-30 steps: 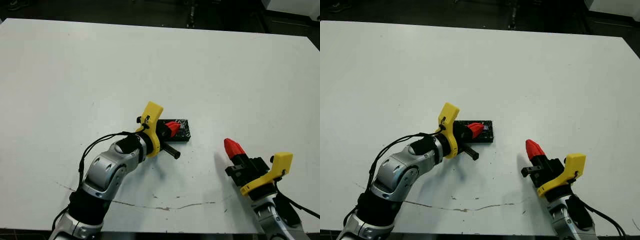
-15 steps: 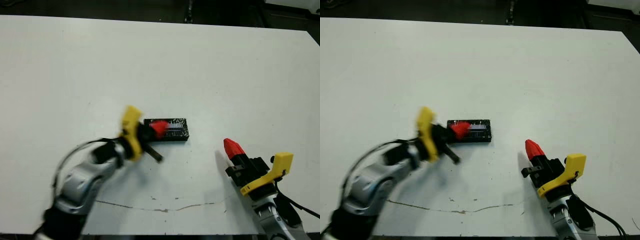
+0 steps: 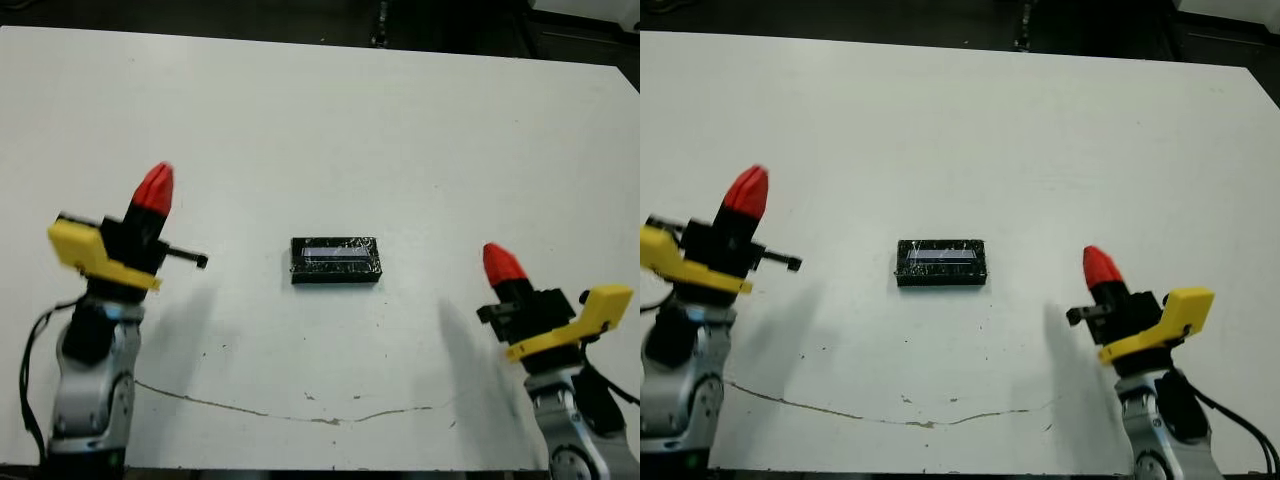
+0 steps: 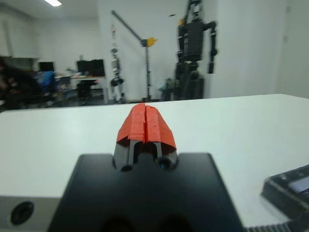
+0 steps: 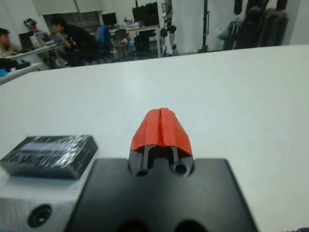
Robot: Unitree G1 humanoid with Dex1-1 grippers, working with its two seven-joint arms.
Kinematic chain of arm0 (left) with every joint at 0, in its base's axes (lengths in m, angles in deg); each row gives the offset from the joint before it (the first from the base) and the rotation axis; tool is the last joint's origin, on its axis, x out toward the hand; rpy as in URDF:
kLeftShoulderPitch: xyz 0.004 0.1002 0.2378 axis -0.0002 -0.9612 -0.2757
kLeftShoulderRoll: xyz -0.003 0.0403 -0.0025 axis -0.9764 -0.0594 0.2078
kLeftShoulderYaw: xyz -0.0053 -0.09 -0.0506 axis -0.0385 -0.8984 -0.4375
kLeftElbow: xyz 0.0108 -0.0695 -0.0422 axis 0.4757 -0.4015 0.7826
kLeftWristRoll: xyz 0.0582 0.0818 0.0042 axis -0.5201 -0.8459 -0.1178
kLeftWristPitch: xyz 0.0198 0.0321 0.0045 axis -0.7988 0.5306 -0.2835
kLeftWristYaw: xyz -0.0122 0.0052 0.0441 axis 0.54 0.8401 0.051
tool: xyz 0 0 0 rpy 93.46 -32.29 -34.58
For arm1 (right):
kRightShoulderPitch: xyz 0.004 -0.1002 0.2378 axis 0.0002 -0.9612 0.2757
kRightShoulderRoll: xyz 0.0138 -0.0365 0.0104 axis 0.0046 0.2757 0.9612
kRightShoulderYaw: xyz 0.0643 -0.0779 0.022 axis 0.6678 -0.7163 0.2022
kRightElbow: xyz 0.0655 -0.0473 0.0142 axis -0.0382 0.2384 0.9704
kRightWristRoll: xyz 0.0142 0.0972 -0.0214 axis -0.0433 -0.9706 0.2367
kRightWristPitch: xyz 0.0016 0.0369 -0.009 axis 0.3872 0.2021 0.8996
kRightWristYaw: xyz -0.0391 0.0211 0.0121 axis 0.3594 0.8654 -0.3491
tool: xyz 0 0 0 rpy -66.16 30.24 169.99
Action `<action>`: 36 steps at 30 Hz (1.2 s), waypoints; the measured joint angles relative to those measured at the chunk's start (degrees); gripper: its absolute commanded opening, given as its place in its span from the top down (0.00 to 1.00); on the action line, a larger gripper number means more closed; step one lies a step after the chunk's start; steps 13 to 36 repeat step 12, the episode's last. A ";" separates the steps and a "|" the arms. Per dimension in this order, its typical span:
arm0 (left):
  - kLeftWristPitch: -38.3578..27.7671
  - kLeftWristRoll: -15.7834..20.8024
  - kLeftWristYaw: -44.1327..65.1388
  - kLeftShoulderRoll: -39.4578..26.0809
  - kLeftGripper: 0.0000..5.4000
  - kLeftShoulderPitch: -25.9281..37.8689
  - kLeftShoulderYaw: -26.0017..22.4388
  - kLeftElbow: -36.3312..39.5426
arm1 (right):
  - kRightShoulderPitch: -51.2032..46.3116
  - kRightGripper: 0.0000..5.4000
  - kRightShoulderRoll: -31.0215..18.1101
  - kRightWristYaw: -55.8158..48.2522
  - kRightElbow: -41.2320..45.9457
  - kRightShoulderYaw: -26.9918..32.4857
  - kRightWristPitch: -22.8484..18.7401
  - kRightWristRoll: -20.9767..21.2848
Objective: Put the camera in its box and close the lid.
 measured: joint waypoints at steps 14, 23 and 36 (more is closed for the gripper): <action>-2.24 -2.18 -1.93 2.46 1.00 -1.03 3.69 -3.09 | 0.70 1.00 6.84 6.86 -0.69 -4.38 2.13 7.61; -2.24 -2.18 -1.93 2.46 1.00 -1.03 3.69 -3.09 | 0.70 1.00 6.84 6.86 -0.69 -4.38 2.13 7.61; -2.24 -2.18 -1.93 2.46 1.00 -1.03 3.69 -3.09 | 0.70 1.00 6.84 6.86 -0.69 -4.38 2.13 7.61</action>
